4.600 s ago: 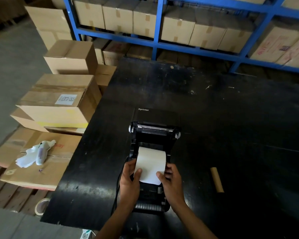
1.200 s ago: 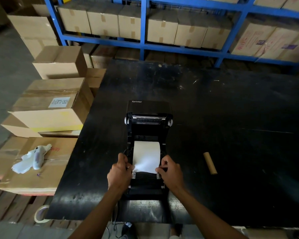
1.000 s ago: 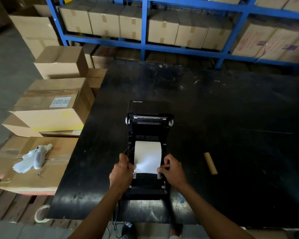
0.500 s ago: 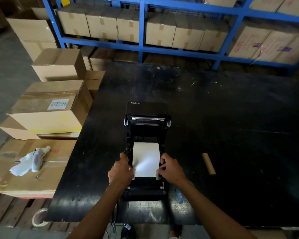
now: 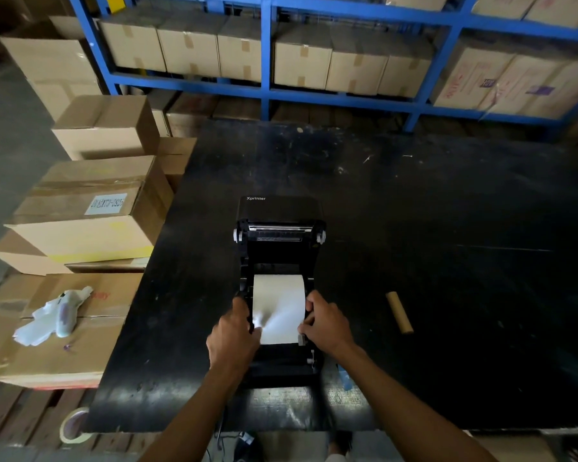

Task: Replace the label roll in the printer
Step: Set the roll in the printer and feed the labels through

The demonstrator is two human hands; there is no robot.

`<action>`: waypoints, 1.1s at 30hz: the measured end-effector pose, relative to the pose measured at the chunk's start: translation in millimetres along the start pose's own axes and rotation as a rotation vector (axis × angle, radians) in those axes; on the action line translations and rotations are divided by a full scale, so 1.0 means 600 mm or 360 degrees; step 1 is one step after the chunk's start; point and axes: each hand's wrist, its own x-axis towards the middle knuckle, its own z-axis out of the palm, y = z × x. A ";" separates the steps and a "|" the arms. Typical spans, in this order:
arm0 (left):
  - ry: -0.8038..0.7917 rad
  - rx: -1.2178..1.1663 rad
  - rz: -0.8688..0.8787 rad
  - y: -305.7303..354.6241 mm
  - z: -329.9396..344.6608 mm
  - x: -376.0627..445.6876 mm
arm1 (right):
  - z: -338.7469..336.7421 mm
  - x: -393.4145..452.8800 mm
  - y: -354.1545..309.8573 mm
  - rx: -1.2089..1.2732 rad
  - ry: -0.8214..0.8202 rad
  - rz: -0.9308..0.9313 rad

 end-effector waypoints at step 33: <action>-0.0017 0.0424 0.1086 -0.040 0.065 -0.044 | -0.019 0.018 -0.006 -0.0109 -0.0210 -0.0070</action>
